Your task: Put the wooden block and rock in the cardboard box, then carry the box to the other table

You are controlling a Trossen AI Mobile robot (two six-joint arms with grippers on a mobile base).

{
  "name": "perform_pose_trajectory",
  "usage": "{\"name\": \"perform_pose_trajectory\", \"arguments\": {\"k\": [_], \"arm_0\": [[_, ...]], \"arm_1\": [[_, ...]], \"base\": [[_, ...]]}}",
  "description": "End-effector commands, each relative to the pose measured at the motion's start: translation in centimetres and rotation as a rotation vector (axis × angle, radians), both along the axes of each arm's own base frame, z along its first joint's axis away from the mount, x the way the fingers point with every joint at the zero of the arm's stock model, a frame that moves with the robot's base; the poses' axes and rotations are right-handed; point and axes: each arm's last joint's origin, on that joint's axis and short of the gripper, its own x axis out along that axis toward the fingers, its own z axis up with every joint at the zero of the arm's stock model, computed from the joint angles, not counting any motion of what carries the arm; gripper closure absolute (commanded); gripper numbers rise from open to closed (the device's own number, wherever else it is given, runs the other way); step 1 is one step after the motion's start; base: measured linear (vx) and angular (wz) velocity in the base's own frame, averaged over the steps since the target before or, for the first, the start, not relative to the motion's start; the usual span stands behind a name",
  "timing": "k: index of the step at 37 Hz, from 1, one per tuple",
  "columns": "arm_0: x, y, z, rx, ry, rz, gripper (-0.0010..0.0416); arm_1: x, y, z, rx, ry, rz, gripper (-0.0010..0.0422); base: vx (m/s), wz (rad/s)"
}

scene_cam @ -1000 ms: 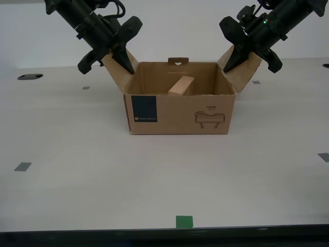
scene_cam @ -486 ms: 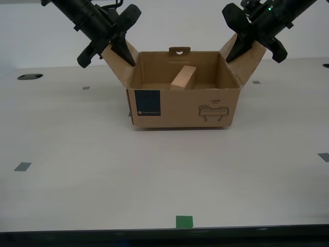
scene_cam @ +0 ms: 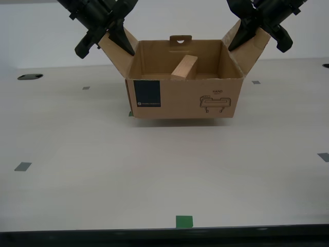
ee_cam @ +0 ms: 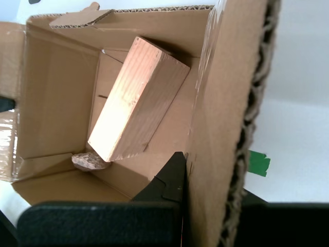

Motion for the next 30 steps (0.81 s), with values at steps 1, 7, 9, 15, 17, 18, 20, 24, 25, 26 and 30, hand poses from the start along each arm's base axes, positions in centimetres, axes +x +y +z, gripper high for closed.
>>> {"name": "perform_pose_trajectory", "arguments": {"k": [1,7,9,15,17,18,20,24,25,26,30], "arm_0": [[-0.1,0.1,0.0,0.008,0.009,0.005,0.0407],[-0.1,0.3,0.0,0.007,0.010,0.009,0.0406],[-0.1,0.3,0.0,0.007,0.011,0.009,0.0406],[-0.3,0.3,0.0,0.005,0.023,0.009,0.0407],[-0.4,0.3,0.0,0.003,0.031,0.011,0.0407],[-0.4,0.3,0.0,0.003,0.031,0.012,0.0406],[-0.4,0.4,0.0,0.003,0.031,0.013,0.0407],[-0.4,0.4,0.0,0.003,0.030,0.013,0.0407],[-0.4,0.4,0.0,0.003,0.029,0.013,0.0406],[-0.4,0.4,0.0,0.003,0.027,0.013,0.0407],[-0.2,0.4,0.1,-0.002,0.010,0.008,0.0407]], "arm_1": [[-0.2,-0.1,0.1,-0.010,0.012,-0.021,0.0413],[-0.7,-0.3,0.4,0.000,0.009,-0.048,0.0413],[-0.7,-0.3,0.4,0.000,0.013,-0.048,0.0413],[-1.0,-0.6,0.4,0.003,0.022,-0.066,0.0413],[-1.1,-0.8,0.4,0.004,0.019,-0.074,0.0413],[-1.1,-0.9,0.4,0.004,0.018,-0.076,0.0413],[-1.1,-0.9,0.4,0.004,0.019,-0.078,0.0413],[-1.3,-1.2,0.5,0.003,0.023,-0.082,0.0413],[-1.4,-1.3,0.6,0.003,0.021,-0.085,0.0413],[-1.4,-1.3,0.6,0.003,0.021,-0.087,0.0413],[-1.5,-1.5,0.6,0.001,0.028,-0.080,0.0413]], "base": [[0.000,0.000],[0.000,0.000],[0.000,0.000],[0.000,0.000],[-0.007,0.001],[-0.020,0.005],[-0.025,0.002],[-0.050,-0.001],[-0.079,0.000],[-0.090,0.002],[-0.122,-0.002]]}}
